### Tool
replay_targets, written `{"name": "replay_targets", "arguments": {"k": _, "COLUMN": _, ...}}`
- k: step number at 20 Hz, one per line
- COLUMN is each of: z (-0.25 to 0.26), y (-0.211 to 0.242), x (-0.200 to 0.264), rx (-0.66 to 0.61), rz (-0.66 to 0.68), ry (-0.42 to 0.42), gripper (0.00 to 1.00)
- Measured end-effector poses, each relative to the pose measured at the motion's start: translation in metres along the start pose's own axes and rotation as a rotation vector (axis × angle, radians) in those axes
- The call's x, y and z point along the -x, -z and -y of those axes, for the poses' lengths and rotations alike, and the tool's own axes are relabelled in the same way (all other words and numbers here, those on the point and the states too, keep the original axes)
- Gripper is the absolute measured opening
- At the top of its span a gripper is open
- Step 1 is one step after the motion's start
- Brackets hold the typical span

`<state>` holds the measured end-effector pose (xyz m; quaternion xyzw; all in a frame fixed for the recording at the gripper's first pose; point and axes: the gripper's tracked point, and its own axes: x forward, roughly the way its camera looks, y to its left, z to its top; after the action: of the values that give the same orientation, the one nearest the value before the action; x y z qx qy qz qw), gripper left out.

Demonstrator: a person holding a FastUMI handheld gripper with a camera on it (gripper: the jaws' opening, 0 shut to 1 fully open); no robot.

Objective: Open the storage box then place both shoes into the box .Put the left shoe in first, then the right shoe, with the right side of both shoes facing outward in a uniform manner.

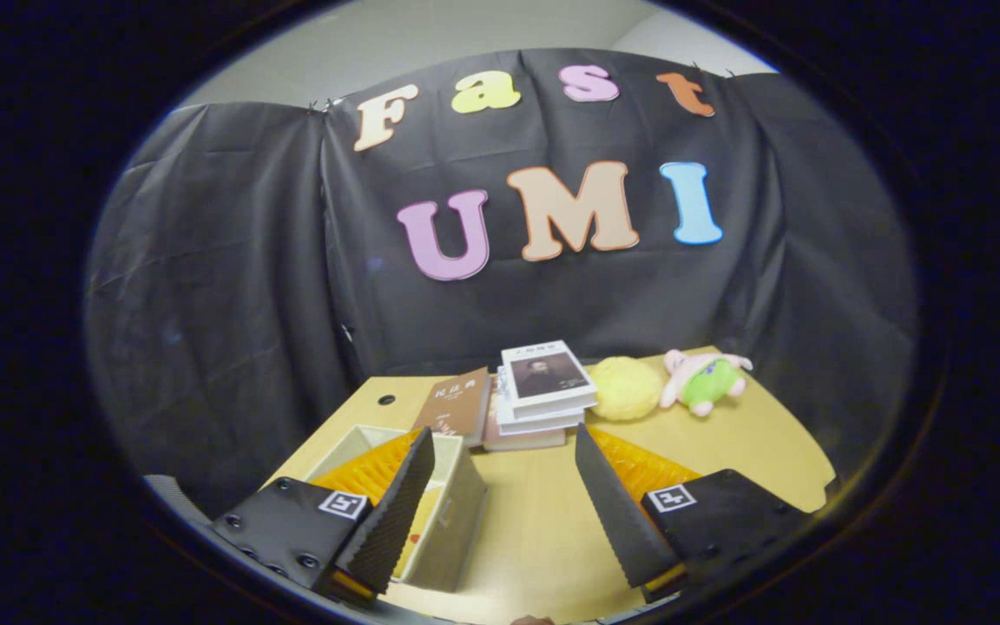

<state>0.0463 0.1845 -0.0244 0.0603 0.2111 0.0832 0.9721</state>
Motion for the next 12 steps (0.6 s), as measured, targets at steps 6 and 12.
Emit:
{"name": "replay_targets", "arguments": {"k": 6, "z": 0.077, "y": -0.034, "x": 0.028, "rx": -0.003, "rz": 0.109, "ry": 0.080, "gripper": 1.00}}
{"name": "replay_targets", "arguments": {"k": 12, "z": 0.142, "y": -0.055, "x": 0.049, "rx": -0.013, "rz": 0.214, "ry": 0.140, "gripper": 1.00}}
